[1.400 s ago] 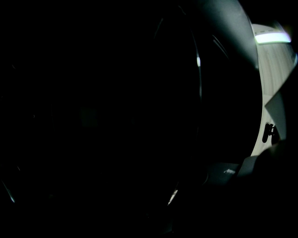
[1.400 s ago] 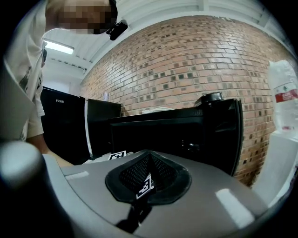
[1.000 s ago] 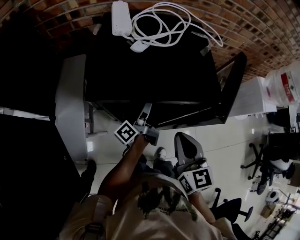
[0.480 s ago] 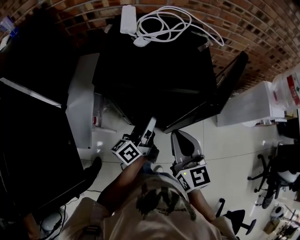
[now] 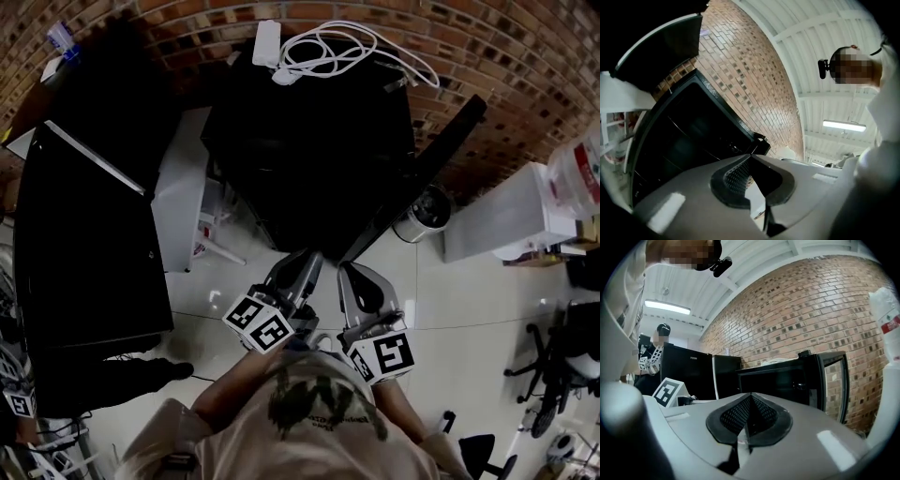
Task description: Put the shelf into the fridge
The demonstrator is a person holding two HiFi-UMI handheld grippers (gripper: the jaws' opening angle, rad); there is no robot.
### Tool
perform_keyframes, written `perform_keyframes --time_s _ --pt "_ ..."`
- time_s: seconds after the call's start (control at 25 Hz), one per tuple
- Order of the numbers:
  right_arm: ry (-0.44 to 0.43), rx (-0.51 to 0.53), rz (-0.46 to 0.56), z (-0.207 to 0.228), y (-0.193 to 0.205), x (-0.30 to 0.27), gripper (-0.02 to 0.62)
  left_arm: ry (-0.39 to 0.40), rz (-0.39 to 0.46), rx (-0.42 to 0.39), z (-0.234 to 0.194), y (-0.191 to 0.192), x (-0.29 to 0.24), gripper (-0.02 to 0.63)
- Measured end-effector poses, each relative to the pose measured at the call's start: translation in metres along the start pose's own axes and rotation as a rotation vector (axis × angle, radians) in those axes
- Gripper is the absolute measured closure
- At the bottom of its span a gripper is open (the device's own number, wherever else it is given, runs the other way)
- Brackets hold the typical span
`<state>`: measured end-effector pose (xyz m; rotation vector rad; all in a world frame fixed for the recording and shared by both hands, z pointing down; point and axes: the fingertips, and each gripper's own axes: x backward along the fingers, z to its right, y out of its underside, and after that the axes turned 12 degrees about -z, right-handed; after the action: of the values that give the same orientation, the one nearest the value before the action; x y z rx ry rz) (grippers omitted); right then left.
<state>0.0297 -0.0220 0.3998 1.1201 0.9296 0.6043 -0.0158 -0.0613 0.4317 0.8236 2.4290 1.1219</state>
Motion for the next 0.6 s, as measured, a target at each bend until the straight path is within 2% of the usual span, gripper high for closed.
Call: perform_keyframes --time_s 0.32,0.6 --pt "-0.029 0.039 0.043 -0.018 -0.003 0.025 0.597 -0.084 0.019 -0.179 0.040 0.001 0.025 0.607" --pt "-0.050 0.057 0.051 -0.023 -0.001 0.030 0.597 -0.155 0.035 -0.251 0.043 0.000 0.045 0.607"
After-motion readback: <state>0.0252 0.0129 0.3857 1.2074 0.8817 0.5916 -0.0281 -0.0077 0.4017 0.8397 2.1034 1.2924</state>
